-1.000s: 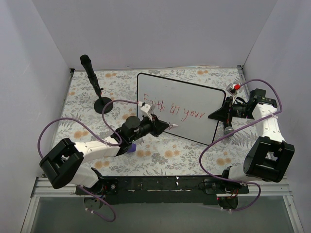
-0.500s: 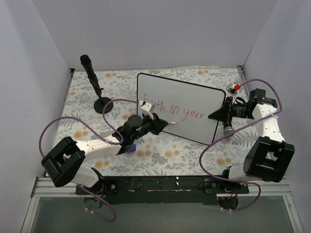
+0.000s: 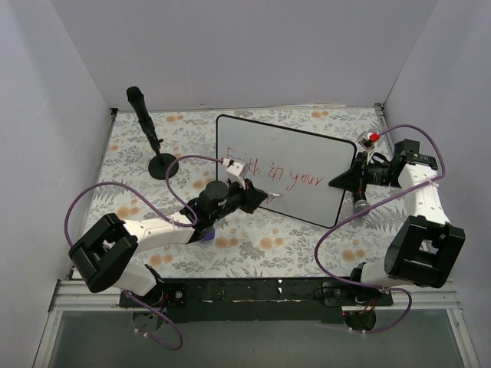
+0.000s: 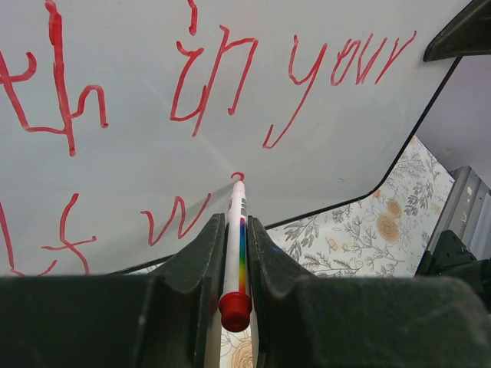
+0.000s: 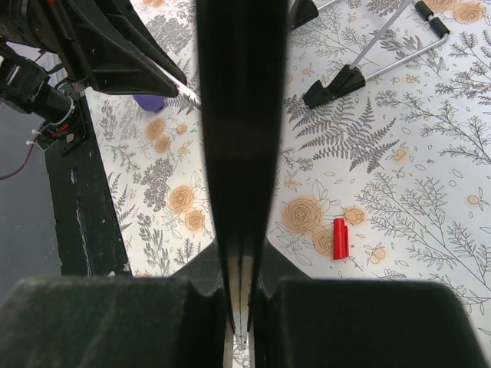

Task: Write a sentence on the whiteboard

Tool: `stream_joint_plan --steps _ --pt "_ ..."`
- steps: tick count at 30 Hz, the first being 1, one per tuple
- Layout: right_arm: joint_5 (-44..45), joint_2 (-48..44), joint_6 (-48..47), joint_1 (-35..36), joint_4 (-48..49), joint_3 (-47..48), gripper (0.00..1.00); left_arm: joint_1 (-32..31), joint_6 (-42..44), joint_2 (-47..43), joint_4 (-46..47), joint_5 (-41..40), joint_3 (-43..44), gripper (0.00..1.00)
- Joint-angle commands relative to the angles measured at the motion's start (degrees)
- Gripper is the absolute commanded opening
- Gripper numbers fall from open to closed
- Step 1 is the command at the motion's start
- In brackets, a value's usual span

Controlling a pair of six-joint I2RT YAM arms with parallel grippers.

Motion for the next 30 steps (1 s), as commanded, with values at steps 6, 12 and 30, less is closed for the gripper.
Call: stream_joint_plan --steps 6,12,30 --pt "4.3 -2.1 -0.3 0.7 0.1 -0.6 0.01 0.3 1.5 -6.7 -0.1 -0.3 -3.1 0.0" --pt "4.4 -2.1 -0.1 0.8 0.2 -0.6 0.01 0.2 1.2 -6.5 -0.5 -0.2 -4.2 0.0" --pt "4.6 -1.9 -0.1 0.9 0.3 -0.4 0.01 0.2 1.4 -1.3 0.7 0.5 -1.5 0.0"
